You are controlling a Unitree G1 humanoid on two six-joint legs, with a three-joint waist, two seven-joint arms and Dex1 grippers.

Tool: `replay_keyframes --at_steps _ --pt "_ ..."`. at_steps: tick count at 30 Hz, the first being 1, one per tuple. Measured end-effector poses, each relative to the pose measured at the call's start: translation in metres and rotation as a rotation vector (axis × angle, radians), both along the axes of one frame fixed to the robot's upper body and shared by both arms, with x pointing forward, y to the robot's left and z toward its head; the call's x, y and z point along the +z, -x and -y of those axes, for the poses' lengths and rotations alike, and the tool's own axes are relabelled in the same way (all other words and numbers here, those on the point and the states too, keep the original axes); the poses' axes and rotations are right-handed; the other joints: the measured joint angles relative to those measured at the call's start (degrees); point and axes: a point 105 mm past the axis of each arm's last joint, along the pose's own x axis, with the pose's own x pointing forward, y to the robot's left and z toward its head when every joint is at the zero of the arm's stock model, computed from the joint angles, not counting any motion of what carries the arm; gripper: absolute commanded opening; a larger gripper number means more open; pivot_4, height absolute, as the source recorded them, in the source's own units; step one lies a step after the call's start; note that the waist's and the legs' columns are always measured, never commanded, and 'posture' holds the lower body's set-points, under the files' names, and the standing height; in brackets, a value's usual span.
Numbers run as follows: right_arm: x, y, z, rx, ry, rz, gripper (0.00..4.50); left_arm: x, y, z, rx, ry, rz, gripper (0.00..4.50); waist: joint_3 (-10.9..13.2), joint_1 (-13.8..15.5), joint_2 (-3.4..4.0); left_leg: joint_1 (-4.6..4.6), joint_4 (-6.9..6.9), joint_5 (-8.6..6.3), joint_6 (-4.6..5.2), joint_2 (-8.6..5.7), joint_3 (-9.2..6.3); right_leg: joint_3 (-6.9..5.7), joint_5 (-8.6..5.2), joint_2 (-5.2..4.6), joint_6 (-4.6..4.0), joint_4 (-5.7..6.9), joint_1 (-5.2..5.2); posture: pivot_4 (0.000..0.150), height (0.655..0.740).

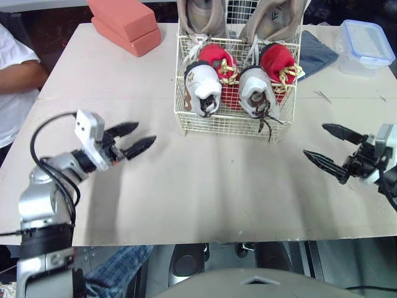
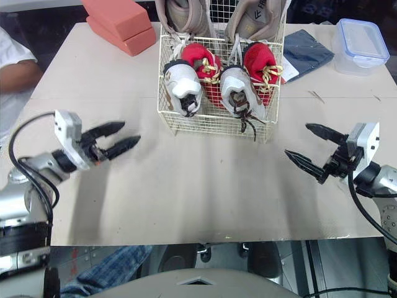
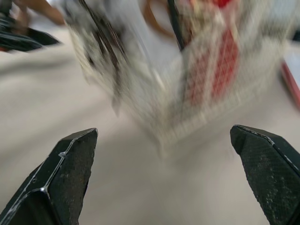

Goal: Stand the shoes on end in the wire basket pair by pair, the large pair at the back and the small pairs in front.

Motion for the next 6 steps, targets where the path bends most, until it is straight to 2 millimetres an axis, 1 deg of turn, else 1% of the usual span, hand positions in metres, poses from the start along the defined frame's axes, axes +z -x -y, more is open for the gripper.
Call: replay_keyframes --at_steps 2,4,6 --pt "-0.009 -0.003 0.004 -0.001 0.016 0.000 4.50 -0.008 0.004 0.001 0.014 -0.004 -0.008 4.46 0.0 0.0 0.01 0.00 0.00 0.00 0.00 0.01 -0.02 -0.03 0.00 -0.02 -0.01 0.01 0.00 0.150 0.6860" --pt "-0.021 -0.007 0.014 -0.015 0.032 -0.008 4.50 -0.019 0.011 0.002 0.022 0.002 -0.028 4.46 0.0 -0.1 0.02 0.00 0.00 0.00 0.00 0.01 -0.01 -0.01 0.00 -0.02 -0.01 0.03 -0.01 0.150 0.6860" --pt "-0.027 -0.008 0.017 -0.018 0.041 -0.019 4.50 -0.022 0.013 0.004 0.018 0.001 -0.032 4.46 0.0 -0.1 0.03 -0.01 0.00 0.00 0.00 0.02 -0.01 -0.02 0.00 -0.02 -0.02 0.04 -0.02 0.150 0.6860"
